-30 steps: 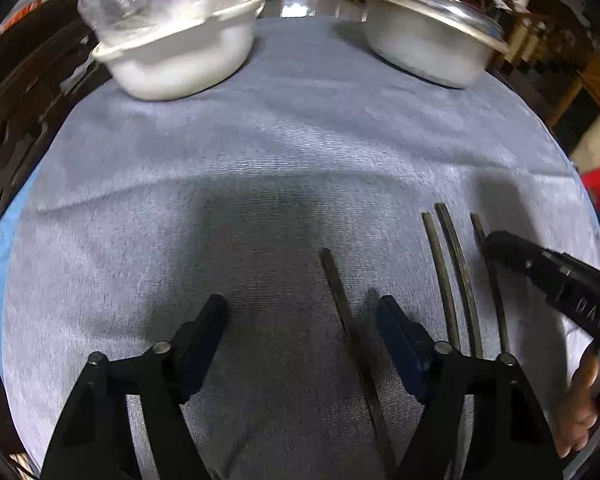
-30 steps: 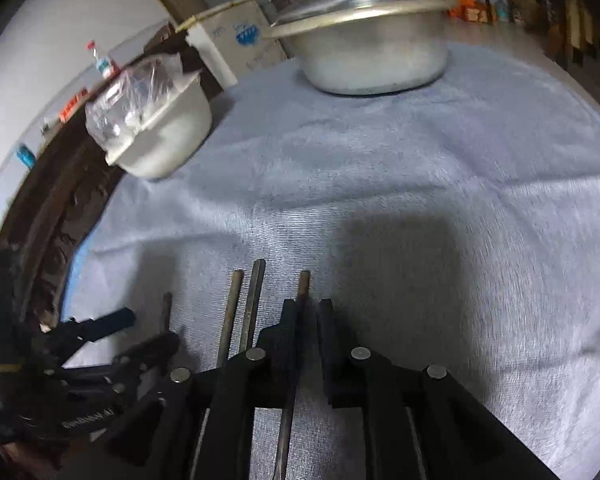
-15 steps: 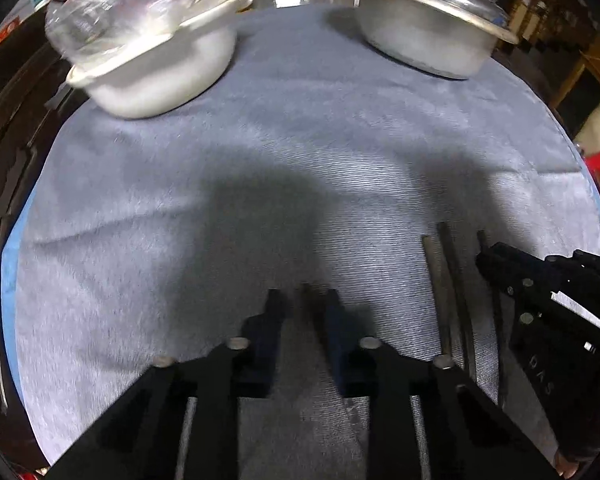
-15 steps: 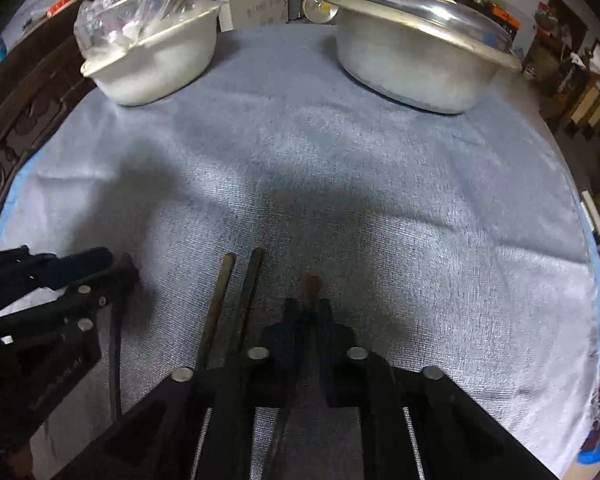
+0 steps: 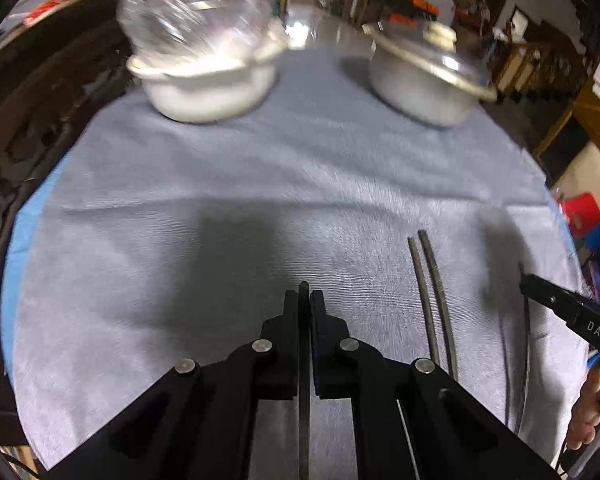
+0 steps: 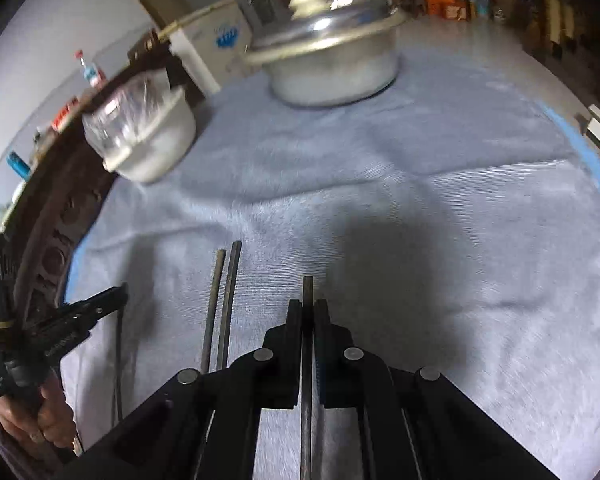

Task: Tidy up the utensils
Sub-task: 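Lift the held chopsticks and carry them over the dark metal cup with both grippers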

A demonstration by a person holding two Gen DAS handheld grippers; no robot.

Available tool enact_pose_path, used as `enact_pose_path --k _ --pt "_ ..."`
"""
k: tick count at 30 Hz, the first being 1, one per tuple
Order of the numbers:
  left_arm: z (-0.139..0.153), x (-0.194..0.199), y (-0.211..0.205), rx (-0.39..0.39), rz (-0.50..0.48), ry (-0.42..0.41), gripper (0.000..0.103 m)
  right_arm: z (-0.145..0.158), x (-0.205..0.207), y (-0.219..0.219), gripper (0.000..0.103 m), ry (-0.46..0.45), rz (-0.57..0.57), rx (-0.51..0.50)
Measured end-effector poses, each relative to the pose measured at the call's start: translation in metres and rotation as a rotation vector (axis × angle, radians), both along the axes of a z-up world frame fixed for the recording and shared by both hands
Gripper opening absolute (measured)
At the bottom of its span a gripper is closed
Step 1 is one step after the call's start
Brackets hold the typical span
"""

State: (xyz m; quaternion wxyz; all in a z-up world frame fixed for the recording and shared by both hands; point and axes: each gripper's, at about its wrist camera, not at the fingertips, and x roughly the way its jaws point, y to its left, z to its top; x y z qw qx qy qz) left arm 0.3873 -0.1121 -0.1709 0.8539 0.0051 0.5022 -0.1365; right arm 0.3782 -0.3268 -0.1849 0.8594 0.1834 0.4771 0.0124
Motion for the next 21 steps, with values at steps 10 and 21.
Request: enact_pose_path --k 10,21 --pt "0.076 -0.078 0.068 -0.093 0.097 -0.225 0.005 0.058 -0.096 -0.01 0.006 -0.23 -0.157 0.0" --pt "0.126 -0.191 0.104 -0.182 0.154 -0.458 0.005 0.108 -0.214 0.006 0.006 -0.462 -0.317 -0.026"
